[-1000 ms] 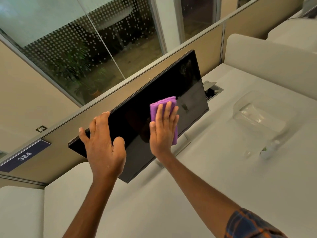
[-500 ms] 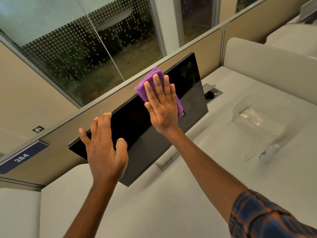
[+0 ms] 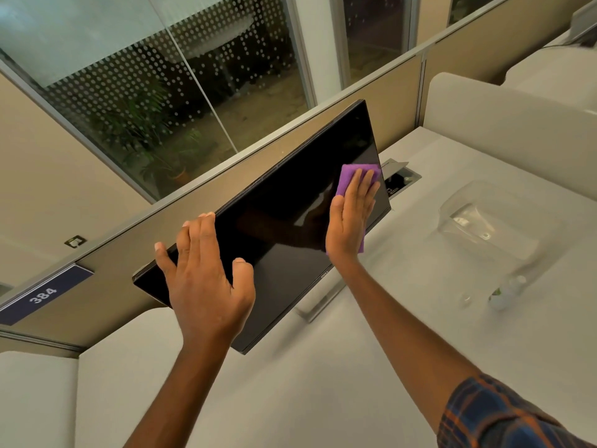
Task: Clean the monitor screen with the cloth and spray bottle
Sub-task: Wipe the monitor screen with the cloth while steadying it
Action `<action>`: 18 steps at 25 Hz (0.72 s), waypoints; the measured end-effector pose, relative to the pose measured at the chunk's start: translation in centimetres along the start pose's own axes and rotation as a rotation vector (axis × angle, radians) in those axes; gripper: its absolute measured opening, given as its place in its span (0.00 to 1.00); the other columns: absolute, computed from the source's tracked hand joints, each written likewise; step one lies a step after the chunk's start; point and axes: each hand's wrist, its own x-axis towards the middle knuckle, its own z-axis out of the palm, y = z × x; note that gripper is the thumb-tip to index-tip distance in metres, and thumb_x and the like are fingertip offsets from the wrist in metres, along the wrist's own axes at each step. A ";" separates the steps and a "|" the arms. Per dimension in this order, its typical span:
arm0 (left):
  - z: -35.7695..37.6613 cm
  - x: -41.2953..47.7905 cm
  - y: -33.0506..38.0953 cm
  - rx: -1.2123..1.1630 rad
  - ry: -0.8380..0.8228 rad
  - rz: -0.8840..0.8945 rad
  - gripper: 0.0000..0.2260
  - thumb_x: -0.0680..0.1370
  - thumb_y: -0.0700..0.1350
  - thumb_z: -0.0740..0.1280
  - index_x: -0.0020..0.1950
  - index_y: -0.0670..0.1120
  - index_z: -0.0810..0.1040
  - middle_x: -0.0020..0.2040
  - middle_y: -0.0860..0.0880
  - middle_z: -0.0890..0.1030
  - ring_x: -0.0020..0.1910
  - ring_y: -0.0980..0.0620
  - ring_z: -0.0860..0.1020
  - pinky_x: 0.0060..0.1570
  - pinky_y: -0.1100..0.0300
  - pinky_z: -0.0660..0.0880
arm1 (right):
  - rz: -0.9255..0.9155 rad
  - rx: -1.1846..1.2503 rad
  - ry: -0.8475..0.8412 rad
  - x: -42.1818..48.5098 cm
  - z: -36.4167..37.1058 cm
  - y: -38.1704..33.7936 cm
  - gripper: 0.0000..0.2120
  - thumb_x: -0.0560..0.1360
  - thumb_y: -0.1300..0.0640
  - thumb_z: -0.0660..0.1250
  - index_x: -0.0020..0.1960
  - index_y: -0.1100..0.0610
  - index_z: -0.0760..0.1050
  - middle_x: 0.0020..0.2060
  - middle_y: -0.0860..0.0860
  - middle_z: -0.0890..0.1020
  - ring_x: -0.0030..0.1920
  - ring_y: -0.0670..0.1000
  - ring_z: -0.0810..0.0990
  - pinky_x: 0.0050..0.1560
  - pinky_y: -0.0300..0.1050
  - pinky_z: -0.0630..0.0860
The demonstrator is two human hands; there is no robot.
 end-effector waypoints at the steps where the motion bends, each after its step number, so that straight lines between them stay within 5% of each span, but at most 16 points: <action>1: 0.1 0.2 0.4 0.036 -0.010 0.010 0.31 0.78 0.54 0.58 0.81 0.48 0.64 0.79 0.47 0.70 0.81 0.44 0.65 0.84 0.36 0.47 | -0.063 0.006 -0.032 -1.6 0.1 0.0 0.28 0.90 0.51 0.48 0.87 0.57 0.49 0.87 0.55 0.52 0.87 0.59 0.49 0.85 0.62 0.58; 9: 2.8 4.0 5.1 0.097 -0.011 0.068 0.31 0.83 0.61 0.56 0.82 0.46 0.65 0.79 0.45 0.71 0.80 0.43 0.66 0.80 0.39 0.60 | -0.550 -0.020 -0.142 -0.4 1.0 -3.8 0.30 0.89 0.42 0.48 0.87 0.52 0.46 0.87 0.53 0.47 0.87 0.63 0.45 0.86 0.63 0.44; 18: 3.6 4.2 4.9 0.115 0.050 0.087 0.32 0.83 0.66 0.56 0.79 0.46 0.67 0.75 0.45 0.74 0.76 0.43 0.70 0.82 0.38 0.56 | -0.293 -0.022 -0.038 13.0 -0.9 -3.4 0.35 0.87 0.38 0.44 0.86 0.58 0.51 0.86 0.58 0.52 0.87 0.62 0.47 0.85 0.65 0.52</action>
